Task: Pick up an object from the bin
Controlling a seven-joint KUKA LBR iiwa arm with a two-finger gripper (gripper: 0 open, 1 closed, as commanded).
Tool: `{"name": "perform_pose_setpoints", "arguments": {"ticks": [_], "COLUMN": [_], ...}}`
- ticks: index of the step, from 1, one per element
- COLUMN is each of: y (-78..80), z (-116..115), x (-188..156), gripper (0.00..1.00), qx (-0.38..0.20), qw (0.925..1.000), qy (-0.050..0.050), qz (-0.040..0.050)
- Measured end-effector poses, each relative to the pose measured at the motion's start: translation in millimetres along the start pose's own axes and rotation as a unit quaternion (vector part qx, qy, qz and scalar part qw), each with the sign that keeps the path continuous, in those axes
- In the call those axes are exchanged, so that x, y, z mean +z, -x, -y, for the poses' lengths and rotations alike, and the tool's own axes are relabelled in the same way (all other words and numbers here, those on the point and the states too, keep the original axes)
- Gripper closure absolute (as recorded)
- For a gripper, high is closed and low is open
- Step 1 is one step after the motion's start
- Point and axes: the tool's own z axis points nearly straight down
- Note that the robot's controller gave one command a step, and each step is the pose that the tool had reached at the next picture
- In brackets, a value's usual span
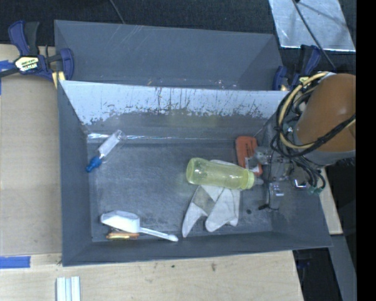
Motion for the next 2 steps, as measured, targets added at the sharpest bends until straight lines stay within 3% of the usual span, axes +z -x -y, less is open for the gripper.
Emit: {"name": "perform_pose_setpoints", "arguments": {"ticks": [1, 2], "y": [1.9, 9.6], "z": [-0.4, -11.4], "x": [-4.6, 33.4], "gripper": [0.00, 0.00], "qx": [-0.001, -0.043], "qw": [1.0000, 0.9991], "qy": [-0.001, -0.001], "qz": [0.0041, 0.0062]}}
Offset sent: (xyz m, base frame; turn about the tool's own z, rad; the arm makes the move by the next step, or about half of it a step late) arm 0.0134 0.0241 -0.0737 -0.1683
